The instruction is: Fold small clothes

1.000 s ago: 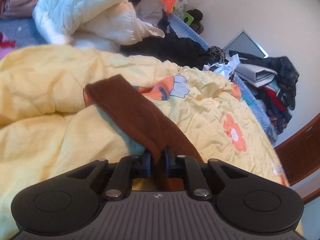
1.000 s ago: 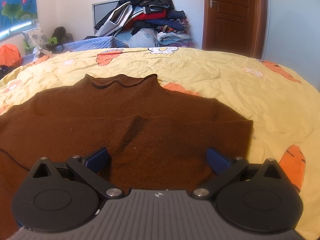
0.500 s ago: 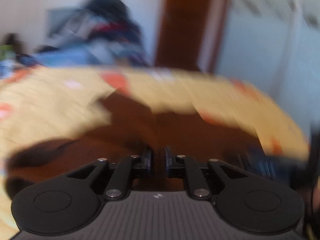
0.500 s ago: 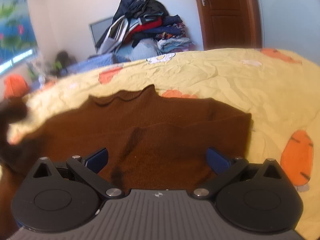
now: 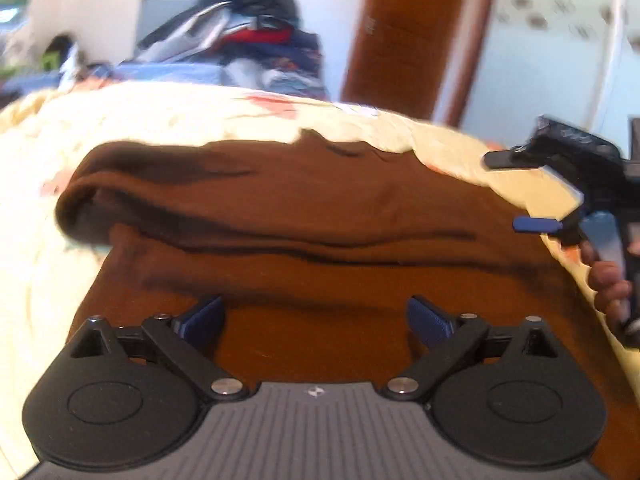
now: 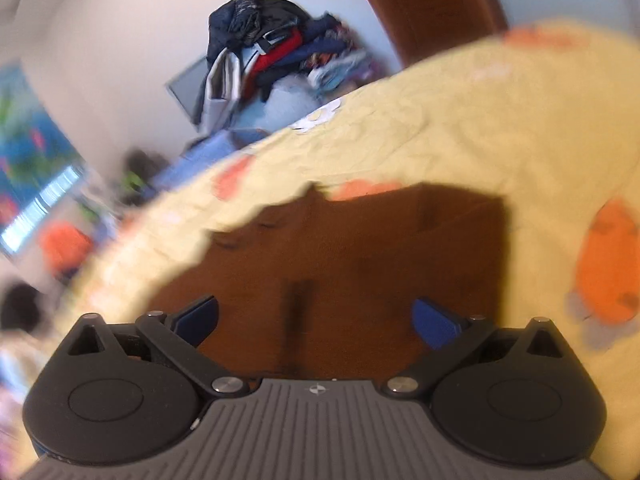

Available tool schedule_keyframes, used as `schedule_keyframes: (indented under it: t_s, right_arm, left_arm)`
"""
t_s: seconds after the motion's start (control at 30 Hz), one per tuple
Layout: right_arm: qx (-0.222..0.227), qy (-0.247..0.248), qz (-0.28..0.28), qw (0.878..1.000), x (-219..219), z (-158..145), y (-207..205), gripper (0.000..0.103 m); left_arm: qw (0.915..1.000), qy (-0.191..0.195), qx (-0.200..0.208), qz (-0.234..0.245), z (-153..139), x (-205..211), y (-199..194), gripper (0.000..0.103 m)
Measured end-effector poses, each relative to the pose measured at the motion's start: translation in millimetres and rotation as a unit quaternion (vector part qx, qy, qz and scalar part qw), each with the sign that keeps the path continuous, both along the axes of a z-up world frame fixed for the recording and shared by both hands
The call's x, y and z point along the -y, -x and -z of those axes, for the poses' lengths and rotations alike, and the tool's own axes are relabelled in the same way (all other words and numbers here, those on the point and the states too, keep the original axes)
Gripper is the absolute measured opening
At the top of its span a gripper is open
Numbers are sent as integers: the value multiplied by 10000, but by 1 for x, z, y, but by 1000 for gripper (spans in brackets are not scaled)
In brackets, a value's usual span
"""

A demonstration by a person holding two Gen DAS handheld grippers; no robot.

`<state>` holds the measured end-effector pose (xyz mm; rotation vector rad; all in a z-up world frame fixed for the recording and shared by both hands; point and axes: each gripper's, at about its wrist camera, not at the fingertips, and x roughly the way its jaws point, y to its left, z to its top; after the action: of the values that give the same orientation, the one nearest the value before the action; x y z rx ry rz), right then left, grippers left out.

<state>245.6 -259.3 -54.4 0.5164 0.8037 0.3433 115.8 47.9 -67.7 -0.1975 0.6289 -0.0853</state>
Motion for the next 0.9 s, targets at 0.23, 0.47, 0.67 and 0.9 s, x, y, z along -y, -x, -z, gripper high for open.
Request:
schedule_keyframes:
  t_s: [0.23,0.47,0.67,0.9]
  right_arm:
    - [-1059,915,-1007,9850,-58,4,-40,71]
    - [-1076,1333,-1193,9780,-78,3,-47,20]
    - [-372,145,-1225,9917,-42,-57,-31,14]
    - [-864,267,-306,9954,57,-28,-33,15]
  left_arm:
    - [9998,-169,-31,104,-3,2,3,103]
    - [10000,27,17,94,1,4,-6,103]
    - [9987,297,382,142,-24,-22,8,103]
    - [9762,1824,351,-1122,-42,-144,-1,103]
